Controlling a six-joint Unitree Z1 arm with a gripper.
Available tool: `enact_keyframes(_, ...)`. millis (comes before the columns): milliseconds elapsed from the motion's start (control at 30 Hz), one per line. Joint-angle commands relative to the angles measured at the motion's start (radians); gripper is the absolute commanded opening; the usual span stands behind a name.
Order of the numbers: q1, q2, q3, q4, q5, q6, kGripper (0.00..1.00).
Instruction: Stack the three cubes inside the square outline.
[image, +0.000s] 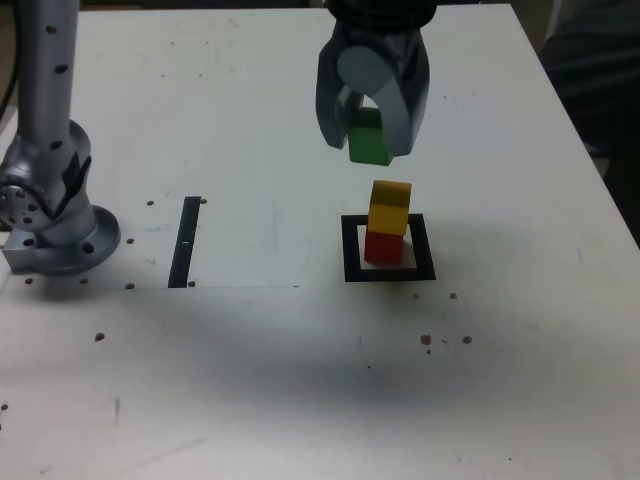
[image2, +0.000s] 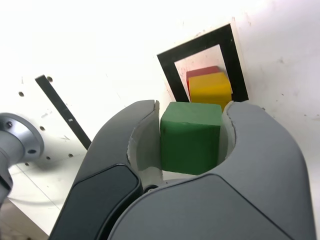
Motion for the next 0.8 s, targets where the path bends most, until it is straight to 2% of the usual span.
enact_keyframes(0,-0.012,0.011,0.002,-0.002,-0.003,-0.012,0.29)
enact_keyframes(667,-0.020,0.092,0.000,-0.036,-0.008,-0.027,0.30)
enact_keyframes(733,-0.017,0.095,0.003,-0.040,-0.008,-0.026,0.34)
enact_keyframes(767,-0.016,0.096,0.004,-0.043,-0.009,-0.026,0.40)
